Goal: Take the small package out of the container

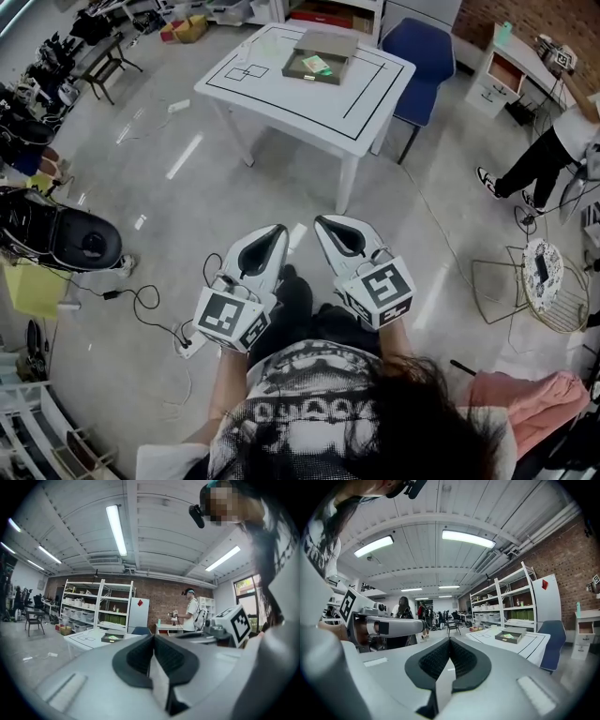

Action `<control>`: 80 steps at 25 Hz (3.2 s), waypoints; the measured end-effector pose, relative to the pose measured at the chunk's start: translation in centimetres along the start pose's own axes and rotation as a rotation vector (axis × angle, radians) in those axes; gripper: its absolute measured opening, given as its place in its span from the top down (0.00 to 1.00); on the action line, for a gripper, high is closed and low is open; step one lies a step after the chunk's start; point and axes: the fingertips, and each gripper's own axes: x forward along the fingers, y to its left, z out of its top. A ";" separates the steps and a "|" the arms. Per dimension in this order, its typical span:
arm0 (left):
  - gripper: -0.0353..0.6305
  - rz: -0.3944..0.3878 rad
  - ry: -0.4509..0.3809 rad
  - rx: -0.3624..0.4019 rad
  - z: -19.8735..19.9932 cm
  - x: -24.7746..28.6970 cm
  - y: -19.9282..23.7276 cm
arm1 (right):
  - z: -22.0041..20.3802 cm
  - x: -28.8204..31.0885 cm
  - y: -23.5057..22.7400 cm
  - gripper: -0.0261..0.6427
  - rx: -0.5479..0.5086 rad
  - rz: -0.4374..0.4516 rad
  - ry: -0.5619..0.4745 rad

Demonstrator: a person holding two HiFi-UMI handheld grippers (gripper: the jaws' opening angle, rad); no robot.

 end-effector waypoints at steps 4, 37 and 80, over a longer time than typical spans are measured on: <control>0.95 0.006 0.012 -0.003 -0.1 1.0 0.8 | 0.0 1.1 -0.8 0.96 0.013 0.018 0.004; 0.95 -0.205 0.004 -0.014 3.9 18.2 29.6 | 5.4 31.5 -13.0 0.96 0.028 -0.127 0.074; 0.95 -0.237 0.082 -0.037 2.7 36.9 43.8 | 4.7 46.5 -32.6 0.96 0.079 -0.220 0.134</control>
